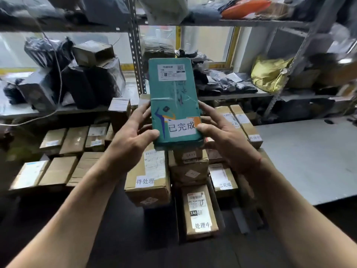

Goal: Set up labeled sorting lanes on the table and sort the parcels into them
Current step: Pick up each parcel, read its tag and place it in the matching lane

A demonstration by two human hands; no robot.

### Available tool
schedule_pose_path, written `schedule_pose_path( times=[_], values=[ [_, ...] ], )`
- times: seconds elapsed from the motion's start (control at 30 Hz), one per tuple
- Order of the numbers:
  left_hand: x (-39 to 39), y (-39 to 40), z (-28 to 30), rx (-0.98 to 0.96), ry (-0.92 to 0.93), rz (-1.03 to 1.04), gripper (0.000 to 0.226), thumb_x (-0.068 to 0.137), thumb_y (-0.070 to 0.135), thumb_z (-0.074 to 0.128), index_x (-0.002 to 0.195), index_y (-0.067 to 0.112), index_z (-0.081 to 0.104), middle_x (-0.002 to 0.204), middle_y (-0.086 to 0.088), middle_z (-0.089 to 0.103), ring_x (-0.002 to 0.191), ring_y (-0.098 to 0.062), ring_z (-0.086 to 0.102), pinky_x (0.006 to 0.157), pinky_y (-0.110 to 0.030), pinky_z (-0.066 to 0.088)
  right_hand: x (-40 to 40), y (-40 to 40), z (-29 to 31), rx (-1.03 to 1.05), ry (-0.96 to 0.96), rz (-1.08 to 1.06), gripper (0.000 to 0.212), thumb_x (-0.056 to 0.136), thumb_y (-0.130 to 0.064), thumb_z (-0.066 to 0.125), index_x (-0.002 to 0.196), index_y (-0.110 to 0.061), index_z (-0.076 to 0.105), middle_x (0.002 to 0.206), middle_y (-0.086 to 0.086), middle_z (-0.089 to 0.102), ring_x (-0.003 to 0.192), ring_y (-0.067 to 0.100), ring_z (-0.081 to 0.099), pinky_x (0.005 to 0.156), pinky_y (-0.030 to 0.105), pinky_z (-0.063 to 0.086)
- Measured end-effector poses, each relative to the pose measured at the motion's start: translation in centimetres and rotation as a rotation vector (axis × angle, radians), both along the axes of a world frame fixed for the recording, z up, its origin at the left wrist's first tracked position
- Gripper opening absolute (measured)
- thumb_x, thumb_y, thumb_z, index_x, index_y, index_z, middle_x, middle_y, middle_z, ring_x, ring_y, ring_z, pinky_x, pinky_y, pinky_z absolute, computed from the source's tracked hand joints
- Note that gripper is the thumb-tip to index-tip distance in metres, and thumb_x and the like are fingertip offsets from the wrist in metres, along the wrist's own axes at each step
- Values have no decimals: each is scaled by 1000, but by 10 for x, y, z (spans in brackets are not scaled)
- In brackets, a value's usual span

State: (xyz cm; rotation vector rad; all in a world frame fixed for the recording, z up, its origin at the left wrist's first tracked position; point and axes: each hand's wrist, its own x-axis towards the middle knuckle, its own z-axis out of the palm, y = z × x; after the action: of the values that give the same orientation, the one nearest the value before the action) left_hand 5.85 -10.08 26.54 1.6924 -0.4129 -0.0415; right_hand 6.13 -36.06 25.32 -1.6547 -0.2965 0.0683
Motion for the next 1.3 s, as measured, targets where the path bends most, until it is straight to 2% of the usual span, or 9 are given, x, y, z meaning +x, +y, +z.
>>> schedule_pose_path(
  times=[0.13, 0.33, 0.5, 0.63, 0.7, 0.87, 0.93, 1.13, 1.3],
  values=[
    [9, -66, 8, 48, -7, -39, 65, 105, -6, 50, 157, 31, 38, 150, 16, 53, 130, 3, 59, 92, -16, 55, -1, -65, -2, 47, 0, -67, 54, 108, -14, 50, 153, -44, 47, 136, 2, 67, 116, 22, 71, 85, 42, 62],
    [37, -173, -2, 173, -22, 40, 60, 101, 14, 58, 152, 44, 44, 145, 16, 57, 129, -10, 62, 93, -40, 63, 25, -165, -21, 45, 49, -90, 54, 108, -7, 51, 151, -40, 49, 136, -4, 70, 121, 24, 70, 95, 45, 62],
    [66, -237, -19, 346, -11, 174, 58, 102, 8, 58, 150, 38, 46, 131, 12, 56, 116, -3, 60, 84, -13, 57, 74, -220, -45, -72, 127, -85, 60, 99, -20, 63, 154, -38, 48, 136, 2, 67, 121, 22, 70, 98, 44, 59],
    [93, -259, -39, 375, 92, 227, 57, 103, 10, 56, 153, 34, 43, 138, 3, 58, 125, -15, 60, 97, -37, 61, 109, -232, -60, -89, 202, -72, 49, 103, -19, 63, 134, -57, 59, 129, 2, 67, 119, 23, 70, 89, 46, 63],
    [107, -267, -50, 374, 128, 270, 49, 106, 11, 53, 149, 34, 44, 135, 5, 61, 120, -13, 61, 91, -35, 62, 126, -232, -69, -109, 241, -59, 49, 104, -17, 62, 129, -59, 58, 125, 0, 68, 117, 21, 71, 88, 48, 64],
    [140, -278, -81, 423, 221, 337, 46, 108, 18, 58, 148, 32, 42, 128, 7, 65, 105, -8, 65, 66, -22, 56, 158, -223, -89, -154, 362, -57, 55, 104, -11, 62, 153, -36, 49, 122, 1, 73, 111, 18, 73, 84, 42, 66],
    [149, -280, -91, 464, 256, 353, 46, 106, 15, 60, 146, 31, 44, 125, 7, 65, 110, -14, 65, 71, -27, 58, 170, -220, -97, -207, 383, -52, 56, 104, -11, 62, 153, -34, 48, 124, 0, 73, 111, 17, 73, 84, 42, 66],
    [164, -282, -112, 498, 299, 355, 53, 101, 25, 70, 146, 34, 44, 138, 6, 64, 120, -17, 65, 97, -45, 61, 184, -220, -107, -331, 374, -31, 53, 105, -10, 61, 155, -22, 47, 112, -5, 69, 87, 2, 65, 51, 9, 48],
    [164, -283, -121, 278, 326, 466, 54, 103, 22, 68, 152, 35, 48, 142, 8, 64, 115, -11, 68, 87, -37, 65, 188, -229, -114, -259, 387, -50, 55, 105, -11, 61, 155, -26, 45, 112, -8, 71, 94, 4, 68, 54, 9, 49]
  ],
)
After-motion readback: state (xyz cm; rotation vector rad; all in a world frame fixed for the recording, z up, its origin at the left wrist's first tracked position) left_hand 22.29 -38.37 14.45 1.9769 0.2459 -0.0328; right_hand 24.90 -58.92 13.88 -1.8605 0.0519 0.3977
